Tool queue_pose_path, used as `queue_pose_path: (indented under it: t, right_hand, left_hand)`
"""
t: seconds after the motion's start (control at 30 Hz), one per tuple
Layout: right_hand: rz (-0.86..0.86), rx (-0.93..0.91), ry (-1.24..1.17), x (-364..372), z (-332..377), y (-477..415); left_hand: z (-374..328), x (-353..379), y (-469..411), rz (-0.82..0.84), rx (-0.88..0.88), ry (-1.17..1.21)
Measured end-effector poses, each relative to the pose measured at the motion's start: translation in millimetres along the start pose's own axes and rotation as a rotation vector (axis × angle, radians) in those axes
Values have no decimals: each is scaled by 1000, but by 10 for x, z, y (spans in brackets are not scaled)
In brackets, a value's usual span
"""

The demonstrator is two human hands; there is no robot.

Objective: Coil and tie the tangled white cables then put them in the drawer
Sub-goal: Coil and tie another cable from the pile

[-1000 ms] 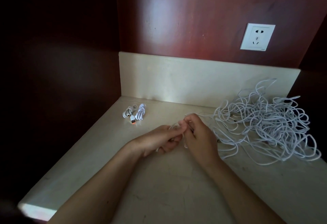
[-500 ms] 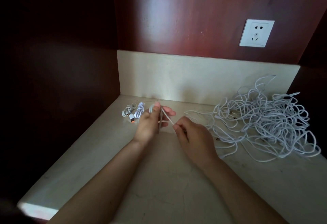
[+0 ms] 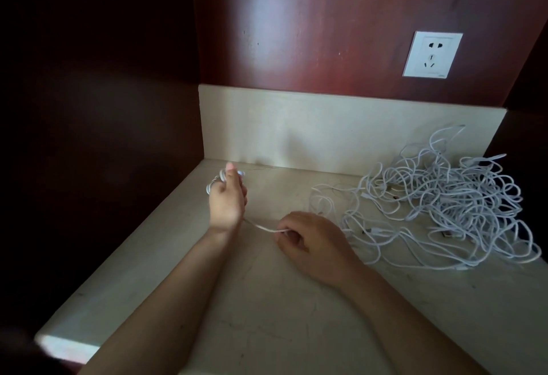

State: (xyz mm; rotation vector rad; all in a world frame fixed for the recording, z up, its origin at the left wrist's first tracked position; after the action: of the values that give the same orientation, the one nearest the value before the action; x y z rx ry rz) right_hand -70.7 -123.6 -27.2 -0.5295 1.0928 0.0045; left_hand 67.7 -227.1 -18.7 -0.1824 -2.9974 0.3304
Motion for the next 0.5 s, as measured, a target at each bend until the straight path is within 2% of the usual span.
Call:
queue_pose_path:
  t: [0.1, 0.23, 0.37, 0.5]
  right_hand:
    - [-48, -5, -125, -56, 65, 23]
    - [-187, 75, -140, -141, -14, 46]
    - [-284, 175, -300, -171, -153, 53]
    - [-296, 123, -471, -191, -206, 37]
  left_hand:
    - [69, 77, -6, 152, 94, -328]
    - [83, 344, 159, 564, -46, -503]
    - [32, 449, 359, 848, -176, -450]
    - [-33, 528, 445, 952, -110, -375]
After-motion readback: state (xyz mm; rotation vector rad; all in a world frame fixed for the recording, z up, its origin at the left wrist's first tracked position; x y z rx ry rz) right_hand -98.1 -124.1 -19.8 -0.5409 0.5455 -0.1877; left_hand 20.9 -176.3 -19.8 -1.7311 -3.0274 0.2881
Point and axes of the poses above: each hand's wrist, its own y-axis away from the middle knuckle, its own x-axis out of the palm, z = x × y, the point moved 4 cm from there along -y, towards the middle knuckle, and after that the axes turned 10 degrees about z, right-handed, at the moved point
